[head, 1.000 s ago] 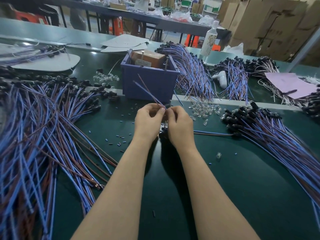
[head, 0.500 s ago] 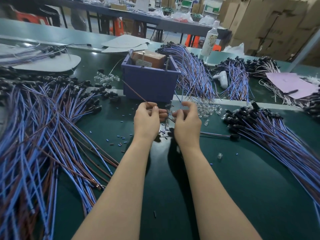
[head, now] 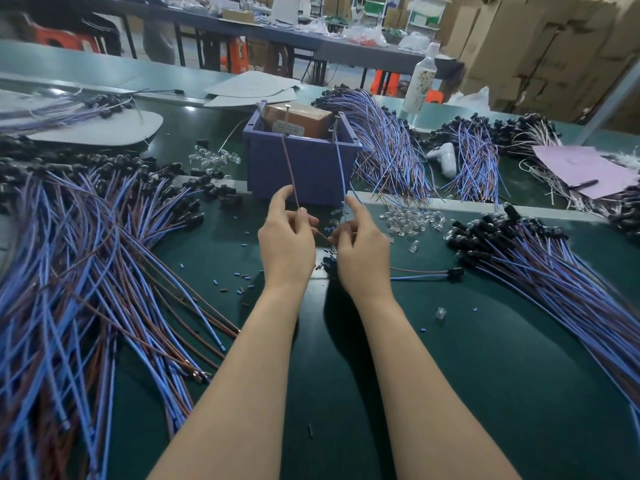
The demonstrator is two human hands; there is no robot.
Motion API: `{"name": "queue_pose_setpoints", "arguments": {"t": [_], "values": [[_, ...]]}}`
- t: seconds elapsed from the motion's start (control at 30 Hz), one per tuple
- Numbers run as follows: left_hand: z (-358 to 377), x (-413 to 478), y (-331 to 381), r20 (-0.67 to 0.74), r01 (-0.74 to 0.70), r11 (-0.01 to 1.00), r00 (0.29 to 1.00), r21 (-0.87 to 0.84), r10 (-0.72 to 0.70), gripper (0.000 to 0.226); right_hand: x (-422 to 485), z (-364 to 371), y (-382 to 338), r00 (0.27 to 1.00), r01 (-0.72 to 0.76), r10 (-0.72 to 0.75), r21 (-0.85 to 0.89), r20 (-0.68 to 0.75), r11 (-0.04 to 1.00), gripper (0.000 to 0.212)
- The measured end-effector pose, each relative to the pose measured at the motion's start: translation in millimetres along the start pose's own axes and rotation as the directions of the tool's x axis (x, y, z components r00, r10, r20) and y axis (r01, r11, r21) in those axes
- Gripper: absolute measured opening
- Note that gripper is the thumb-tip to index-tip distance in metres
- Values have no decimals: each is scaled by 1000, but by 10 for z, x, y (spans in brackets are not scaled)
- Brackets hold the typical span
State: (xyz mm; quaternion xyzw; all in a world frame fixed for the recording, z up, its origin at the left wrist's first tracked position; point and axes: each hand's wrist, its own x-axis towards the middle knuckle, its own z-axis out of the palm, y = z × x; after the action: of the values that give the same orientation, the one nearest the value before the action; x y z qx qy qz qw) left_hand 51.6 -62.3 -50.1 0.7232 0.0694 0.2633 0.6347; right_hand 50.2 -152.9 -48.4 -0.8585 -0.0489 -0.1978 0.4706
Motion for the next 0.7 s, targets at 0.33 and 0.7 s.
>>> {"name": "queue_pose_setpoints", "arguments": {"t": [0.33, 0.7], "values": [[-12, 72, -44, 21, 33, 998, 999, -44, -33, 38, -10, -8, -20, 1000, 20, -20, 4, -12, 1000, 46], [50, 141, -7, 16, 43, 998, 999, -54, -42, 40, -23, 7, -27, 998, 38, -38, -10, -49, 999, 40]]}}
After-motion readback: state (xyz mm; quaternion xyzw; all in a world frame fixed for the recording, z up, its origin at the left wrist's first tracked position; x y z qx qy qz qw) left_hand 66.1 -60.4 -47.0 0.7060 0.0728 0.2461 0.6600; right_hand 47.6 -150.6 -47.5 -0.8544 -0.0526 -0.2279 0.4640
